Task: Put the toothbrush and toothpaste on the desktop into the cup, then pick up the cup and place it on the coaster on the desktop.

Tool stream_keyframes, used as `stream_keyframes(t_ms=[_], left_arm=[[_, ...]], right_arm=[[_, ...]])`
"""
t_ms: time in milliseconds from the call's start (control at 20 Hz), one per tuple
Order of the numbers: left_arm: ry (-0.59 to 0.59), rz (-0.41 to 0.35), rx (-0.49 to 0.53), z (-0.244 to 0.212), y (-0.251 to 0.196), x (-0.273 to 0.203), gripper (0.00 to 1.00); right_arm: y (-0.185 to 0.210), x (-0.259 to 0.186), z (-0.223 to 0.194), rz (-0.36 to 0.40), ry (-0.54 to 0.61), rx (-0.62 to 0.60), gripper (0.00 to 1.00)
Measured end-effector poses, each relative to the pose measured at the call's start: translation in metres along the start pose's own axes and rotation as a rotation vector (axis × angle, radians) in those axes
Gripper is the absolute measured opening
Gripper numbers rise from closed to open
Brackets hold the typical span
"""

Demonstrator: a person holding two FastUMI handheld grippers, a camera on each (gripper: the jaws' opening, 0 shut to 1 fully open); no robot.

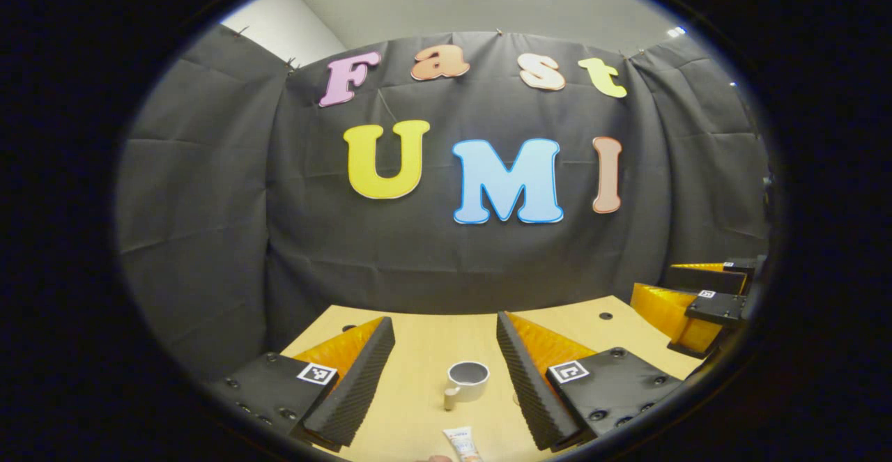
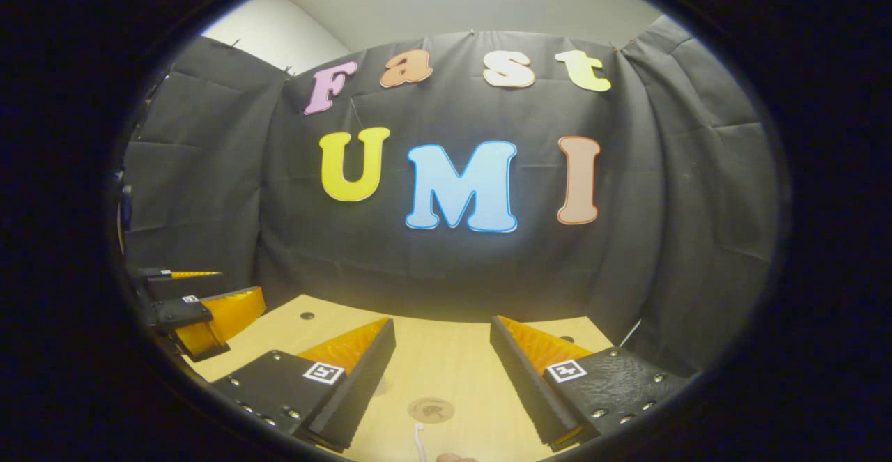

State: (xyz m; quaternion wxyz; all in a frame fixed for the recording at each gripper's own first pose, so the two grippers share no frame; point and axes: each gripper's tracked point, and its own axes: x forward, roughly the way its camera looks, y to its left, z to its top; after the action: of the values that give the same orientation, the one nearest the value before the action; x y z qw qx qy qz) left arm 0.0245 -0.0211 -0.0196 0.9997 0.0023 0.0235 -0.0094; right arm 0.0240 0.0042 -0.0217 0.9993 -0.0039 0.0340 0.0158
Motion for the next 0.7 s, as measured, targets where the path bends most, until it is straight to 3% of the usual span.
stream_keyframes(t_ms=[300, 350, 650, 700], left_arm=[[0.056, -0.008, -0.007, -0.021, -0.005, 0.008, 0.92], [0.077, -0.011, -0.012, -0.030, -0.006, 0.009, 0.95], [0.265, -0.033, -0.040, -0.102, -0.009, 0.017, 0.92], [0.297, -0.038, -0.037, -0.115, -0.011, 0.018, 0.95]], right_arm=[[0.001, 0.004, -0.019, 0.004, 0.061, 0.014, 0.92], [0.002, 0.006, -0.026, 0.005, 0.084, 0.014, 0.92], [0.013, 0.009, -0.081, 0.035, 0.270, 0.032, 0.90], [0.014, 0.009, -0.092, 0.040, 0.309, 0.032, 0.90]])
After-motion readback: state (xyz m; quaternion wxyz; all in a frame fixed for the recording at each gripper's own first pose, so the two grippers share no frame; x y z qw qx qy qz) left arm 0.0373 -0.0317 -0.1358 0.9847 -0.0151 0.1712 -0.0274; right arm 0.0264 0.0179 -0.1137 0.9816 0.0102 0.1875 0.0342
